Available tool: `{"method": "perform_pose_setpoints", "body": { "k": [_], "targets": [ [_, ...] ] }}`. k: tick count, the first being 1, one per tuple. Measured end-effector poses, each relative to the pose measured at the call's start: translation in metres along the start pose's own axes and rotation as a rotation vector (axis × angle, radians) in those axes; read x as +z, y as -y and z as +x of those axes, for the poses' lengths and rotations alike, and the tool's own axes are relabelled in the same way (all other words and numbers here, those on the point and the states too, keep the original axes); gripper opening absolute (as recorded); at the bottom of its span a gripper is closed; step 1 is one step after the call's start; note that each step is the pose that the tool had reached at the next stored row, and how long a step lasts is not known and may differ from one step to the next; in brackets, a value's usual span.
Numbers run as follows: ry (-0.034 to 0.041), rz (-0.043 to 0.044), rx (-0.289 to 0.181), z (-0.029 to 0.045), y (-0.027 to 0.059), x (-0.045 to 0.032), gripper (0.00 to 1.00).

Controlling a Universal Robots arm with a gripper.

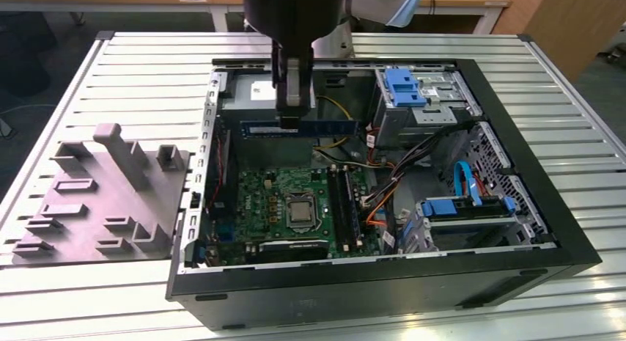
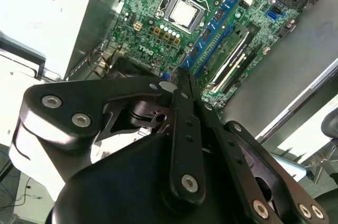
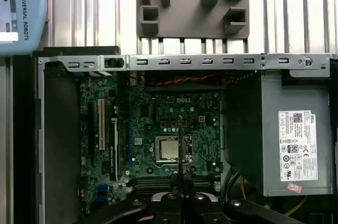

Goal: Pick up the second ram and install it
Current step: 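Pick up the second ram and move it above second insertion slot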

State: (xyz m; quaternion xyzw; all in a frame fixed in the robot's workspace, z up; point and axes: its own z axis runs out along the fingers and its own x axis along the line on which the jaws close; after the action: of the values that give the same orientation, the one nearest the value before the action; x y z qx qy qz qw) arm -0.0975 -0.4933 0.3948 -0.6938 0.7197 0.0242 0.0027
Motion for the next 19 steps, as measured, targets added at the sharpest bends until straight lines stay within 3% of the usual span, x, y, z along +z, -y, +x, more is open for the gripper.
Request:
{"method": "perform_pose_setpoints", "body": {
  "k": [8, 19],
  "targets": [
    [0.0001, 0.0000, 0.000, 0.0002, 0.0054, 0.0082, 0.11],
    [0.0001, 0.0000, 0.000, 0.0007, 0.0064, 0.0224, 0.11]
  ]
}}
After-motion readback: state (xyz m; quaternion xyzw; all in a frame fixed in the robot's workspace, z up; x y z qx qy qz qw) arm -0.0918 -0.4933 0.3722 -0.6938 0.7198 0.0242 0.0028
